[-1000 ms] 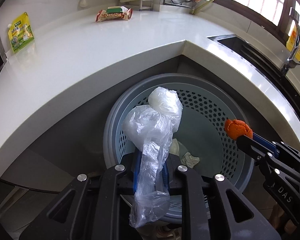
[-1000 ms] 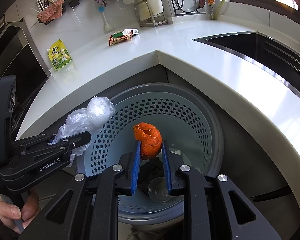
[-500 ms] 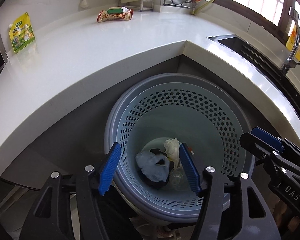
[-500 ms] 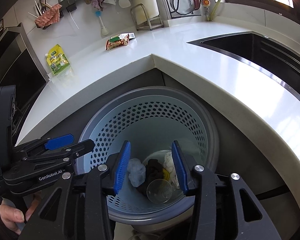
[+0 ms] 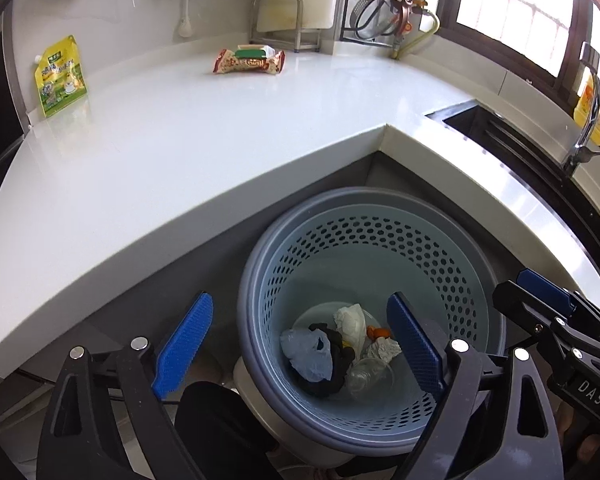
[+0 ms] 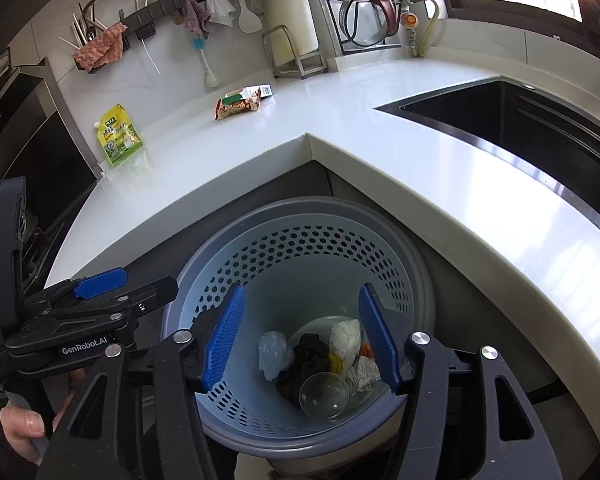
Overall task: Collect trash
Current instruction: 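Carry the plastic bag and orange peel over the basket and release both, then move both open tools toward the snack wrapper and carton on the counter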
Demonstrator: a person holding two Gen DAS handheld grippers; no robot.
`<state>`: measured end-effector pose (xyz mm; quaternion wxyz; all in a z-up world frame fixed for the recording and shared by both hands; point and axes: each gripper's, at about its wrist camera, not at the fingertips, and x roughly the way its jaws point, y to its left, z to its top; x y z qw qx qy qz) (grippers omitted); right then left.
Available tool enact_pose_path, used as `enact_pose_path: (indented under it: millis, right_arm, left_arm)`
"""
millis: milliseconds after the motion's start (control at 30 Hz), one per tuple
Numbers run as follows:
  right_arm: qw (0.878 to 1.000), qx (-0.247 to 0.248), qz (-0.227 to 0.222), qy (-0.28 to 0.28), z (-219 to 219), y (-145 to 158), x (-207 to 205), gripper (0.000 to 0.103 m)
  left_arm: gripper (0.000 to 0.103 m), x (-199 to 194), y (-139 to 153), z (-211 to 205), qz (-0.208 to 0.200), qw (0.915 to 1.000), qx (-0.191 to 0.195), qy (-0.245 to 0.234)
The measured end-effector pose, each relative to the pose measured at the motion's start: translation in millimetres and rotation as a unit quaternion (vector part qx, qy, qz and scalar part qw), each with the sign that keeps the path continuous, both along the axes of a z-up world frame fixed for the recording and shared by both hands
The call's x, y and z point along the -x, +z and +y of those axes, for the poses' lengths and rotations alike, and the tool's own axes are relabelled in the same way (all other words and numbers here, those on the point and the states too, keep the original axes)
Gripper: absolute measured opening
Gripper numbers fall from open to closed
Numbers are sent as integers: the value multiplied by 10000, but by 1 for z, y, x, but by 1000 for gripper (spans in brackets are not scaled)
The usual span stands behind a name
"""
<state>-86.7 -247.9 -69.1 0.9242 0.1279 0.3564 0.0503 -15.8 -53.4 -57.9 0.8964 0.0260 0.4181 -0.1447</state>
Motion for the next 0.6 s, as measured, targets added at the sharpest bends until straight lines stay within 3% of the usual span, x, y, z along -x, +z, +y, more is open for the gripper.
enact_pose_path:
  millis: [267,600]
  right_arm:
    - [9996,6,-254,95,-1,26,-34,60]
    - [9979,181,-549,308,15,70,-121,66]
  left_arm:
    - [94,-34,38,27,-567,9981,32,240]
    - [96,-115,75,69,-976,9932,16,637]
